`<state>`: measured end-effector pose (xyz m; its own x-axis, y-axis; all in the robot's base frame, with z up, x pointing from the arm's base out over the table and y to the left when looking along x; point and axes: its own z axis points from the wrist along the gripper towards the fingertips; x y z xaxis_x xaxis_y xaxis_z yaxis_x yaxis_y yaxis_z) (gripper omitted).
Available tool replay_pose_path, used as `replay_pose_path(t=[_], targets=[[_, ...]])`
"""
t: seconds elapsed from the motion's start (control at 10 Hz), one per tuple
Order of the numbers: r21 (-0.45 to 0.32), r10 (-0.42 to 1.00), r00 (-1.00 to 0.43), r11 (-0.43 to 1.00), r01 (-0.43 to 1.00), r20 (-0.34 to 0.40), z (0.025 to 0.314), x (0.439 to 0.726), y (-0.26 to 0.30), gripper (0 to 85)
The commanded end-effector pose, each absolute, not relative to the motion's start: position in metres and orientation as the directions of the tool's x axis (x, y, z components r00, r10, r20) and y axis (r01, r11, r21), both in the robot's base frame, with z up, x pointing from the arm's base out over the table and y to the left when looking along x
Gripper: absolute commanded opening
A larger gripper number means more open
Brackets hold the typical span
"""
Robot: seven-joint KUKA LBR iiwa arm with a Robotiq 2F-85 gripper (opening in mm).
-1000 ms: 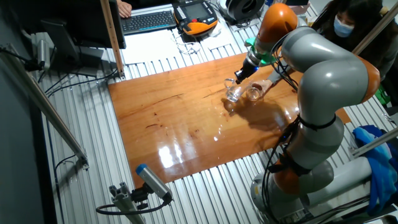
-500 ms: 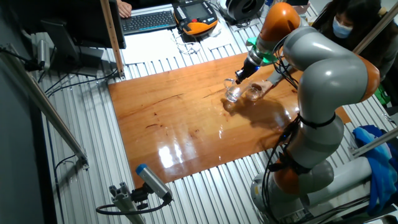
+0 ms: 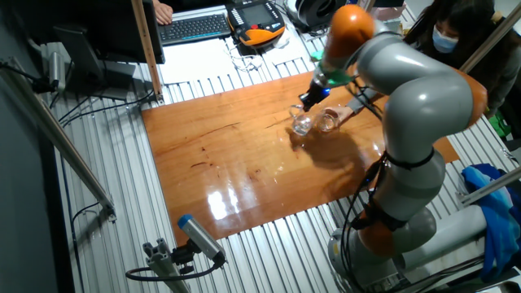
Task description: Pour the water from one cup into another empty cup
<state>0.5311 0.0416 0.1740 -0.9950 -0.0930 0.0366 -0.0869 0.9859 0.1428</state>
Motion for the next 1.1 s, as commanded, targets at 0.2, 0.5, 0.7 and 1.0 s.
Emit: replay_pose_path(t=[0.2, 0.5, 0.7, 1.0], targets=[[0.141, -0.063, -0.998, 0.988, -0.062, 0.005, 0.1691, 0.5311, 0.0459, 0.0], [0.156, -0.056, -0.998, 0.986, -0.056, -0.003, 0.1691, 0.5311, 0.0459, 0.0], [0.162, -0.050, -0.999, 0.986, -0.050, -0.005, 0.1691, 0.5311, 0.0459, 0.0], [0.158, -0.035, -0.999, 0.987, -0.035, 0.002, 0.1691, 0.5311, 0.0459, 0.0]])
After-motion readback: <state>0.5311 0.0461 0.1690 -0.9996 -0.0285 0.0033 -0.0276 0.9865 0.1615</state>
